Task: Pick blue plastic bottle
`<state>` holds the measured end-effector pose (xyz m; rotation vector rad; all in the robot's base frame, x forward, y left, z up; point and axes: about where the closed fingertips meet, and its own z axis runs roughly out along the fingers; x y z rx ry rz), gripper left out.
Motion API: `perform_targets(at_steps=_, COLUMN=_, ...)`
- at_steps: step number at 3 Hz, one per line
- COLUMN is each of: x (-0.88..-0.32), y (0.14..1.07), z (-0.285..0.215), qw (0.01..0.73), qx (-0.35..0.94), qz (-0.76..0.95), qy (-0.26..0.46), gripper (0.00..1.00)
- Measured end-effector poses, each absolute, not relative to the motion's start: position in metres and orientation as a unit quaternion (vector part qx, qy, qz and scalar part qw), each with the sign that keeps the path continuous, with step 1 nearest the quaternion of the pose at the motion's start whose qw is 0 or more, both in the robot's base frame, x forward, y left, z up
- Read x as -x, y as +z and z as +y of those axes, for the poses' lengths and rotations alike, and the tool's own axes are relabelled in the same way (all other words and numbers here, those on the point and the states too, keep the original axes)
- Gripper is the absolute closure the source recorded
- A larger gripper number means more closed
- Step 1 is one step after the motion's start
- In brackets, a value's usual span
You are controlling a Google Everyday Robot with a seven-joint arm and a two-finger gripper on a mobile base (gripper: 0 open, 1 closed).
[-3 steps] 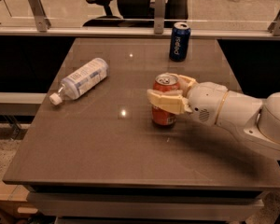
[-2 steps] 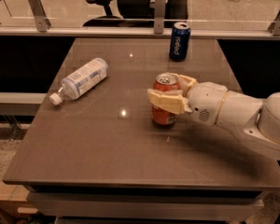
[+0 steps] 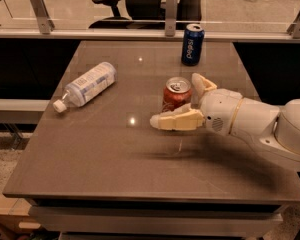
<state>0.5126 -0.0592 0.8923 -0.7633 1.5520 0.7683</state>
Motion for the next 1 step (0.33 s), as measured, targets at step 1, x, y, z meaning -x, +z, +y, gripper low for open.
perform_targets(at_steps=1, x=-0.5126, y=0.8923, z=-0.0592, qw=0.585, qx=0.327, qz=0.665, qy=0.329, gripper=0.0)
